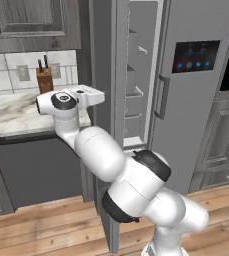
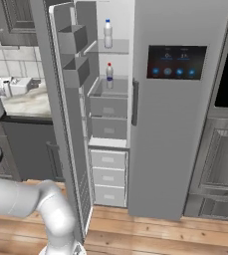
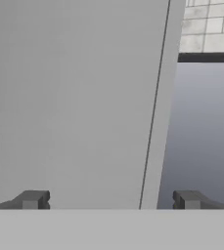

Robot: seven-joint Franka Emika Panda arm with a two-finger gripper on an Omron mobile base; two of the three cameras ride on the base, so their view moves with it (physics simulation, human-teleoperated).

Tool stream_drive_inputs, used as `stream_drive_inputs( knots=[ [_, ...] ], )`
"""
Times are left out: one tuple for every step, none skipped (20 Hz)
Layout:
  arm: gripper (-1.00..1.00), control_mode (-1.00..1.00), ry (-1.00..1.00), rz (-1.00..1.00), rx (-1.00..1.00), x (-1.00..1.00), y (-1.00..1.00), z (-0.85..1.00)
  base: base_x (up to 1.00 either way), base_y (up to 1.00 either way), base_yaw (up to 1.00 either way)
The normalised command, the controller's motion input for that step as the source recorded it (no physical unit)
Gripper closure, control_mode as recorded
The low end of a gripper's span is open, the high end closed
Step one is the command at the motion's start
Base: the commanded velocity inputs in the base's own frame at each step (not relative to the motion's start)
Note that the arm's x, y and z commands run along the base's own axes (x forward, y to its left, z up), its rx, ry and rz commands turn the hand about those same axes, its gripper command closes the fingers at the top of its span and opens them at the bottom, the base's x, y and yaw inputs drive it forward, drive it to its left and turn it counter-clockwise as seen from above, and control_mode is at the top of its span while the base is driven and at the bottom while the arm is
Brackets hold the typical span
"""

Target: Take the bottled waters from the counter and place them in the freezer to freeze. Close the freezer door after placing the bottles.

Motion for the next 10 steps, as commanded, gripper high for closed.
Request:
stream_drive_inputs(
  knots=[
    [-1.0,-1.0,0.0,0.03,0.0,0.0,-0.3,0.0,0.0,0.0,0.0],
    [-1.0,-1.0,0.0,0.03,0.0,0.0,-0.34,0.0,0.0,0.0,0.0],
    [-1.0,-1.0,0.0,0.04,0.0,0.0,-0.36,0.0,0.0,0.0,0.0],
    [-1.0,-1.0,0.0,0.04,0.0,0.0,-0.36,0.0,0.0,0.0,0.0],
    [-1.0,-1.0,0.0,0.04,0.0,0.0,-0.34,0.0,0.0,0.0,0.0],
    [-1.0,-1.0,0.0,0.04,0.0,0.0,-0.34,0.0,0.0,0.0,0.0],
    [-1.0,-1.0,0.0,0.04,0.0,0.0,-0.34,0.0,0.0,0.0,0.0],
    [-1.0,-1.0,0.0,0.05,0.0,0.0,-0.36,0.0,0.0,0.0,0.0],
    [-1.0,-1.0,0.0,0.05,0.01,0.0,-0.39,0.0,0.0,0.0,0.0],
    [-1.0,-1.0,0.0,0.05,0.03,0.0,-0.42,0.0,0.0,0.0,0.0]
  ],
)
